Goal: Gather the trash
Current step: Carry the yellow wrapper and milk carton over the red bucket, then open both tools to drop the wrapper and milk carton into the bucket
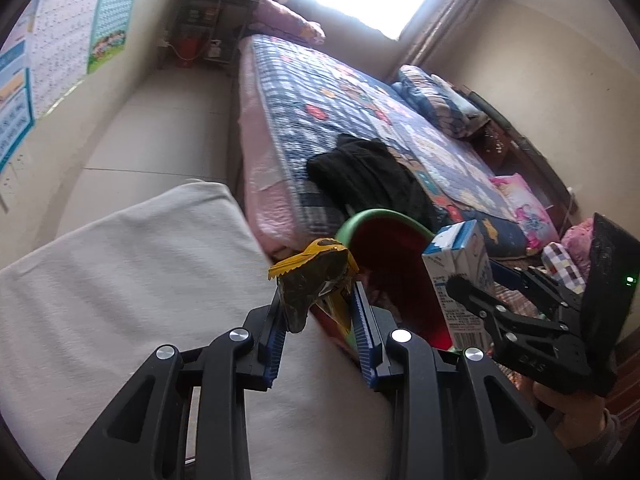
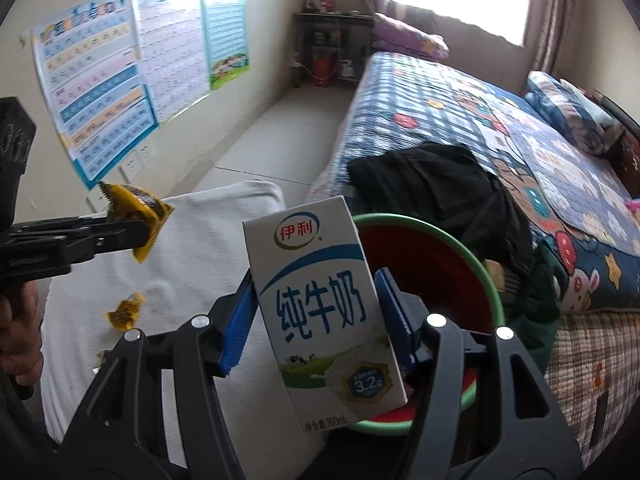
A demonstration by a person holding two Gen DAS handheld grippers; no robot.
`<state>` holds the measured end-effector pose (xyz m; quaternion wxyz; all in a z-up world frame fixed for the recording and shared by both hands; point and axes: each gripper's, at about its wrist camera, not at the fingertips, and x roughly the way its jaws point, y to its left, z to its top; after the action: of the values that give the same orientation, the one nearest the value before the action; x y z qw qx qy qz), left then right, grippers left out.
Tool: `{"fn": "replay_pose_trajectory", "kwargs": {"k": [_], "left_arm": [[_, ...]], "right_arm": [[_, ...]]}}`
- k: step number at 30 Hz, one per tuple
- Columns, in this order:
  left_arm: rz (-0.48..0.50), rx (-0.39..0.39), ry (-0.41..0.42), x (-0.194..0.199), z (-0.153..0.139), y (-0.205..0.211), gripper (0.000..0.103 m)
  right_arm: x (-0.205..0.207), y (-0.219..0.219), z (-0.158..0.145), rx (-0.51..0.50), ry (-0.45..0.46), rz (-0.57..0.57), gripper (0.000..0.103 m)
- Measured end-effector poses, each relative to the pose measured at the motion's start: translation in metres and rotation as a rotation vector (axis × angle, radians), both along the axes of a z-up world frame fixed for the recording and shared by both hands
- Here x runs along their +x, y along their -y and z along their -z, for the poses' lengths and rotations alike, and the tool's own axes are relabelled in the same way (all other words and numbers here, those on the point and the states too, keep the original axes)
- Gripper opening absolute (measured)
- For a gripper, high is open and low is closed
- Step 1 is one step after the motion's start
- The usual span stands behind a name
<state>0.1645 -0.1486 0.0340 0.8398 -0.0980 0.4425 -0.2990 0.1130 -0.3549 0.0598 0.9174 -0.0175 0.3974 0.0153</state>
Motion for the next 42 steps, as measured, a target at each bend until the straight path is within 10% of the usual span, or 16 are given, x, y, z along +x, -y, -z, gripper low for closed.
{"fn": "replay_pose_trajectory", "kwargs": {"k": [32,37,42], "left_arm": [[0.190,-0.101,-0.115,0.031,0.050,0.125,0.030],[0.182,-0.093,-0.110,0.030,0.051,0.125,0.074],[0.158,-0.107,-0.115,0.033,0.051,0.119,0.088]], "right_arm": [[0.022,0.087,0.041,0.042,-0.040,0.128,0.057],[0.023,0.090,0.046,0.041,-0.051,0.136,0.075],[0.021,0.091,0.044,0.034,-0.043,0.147,0.082]]}}
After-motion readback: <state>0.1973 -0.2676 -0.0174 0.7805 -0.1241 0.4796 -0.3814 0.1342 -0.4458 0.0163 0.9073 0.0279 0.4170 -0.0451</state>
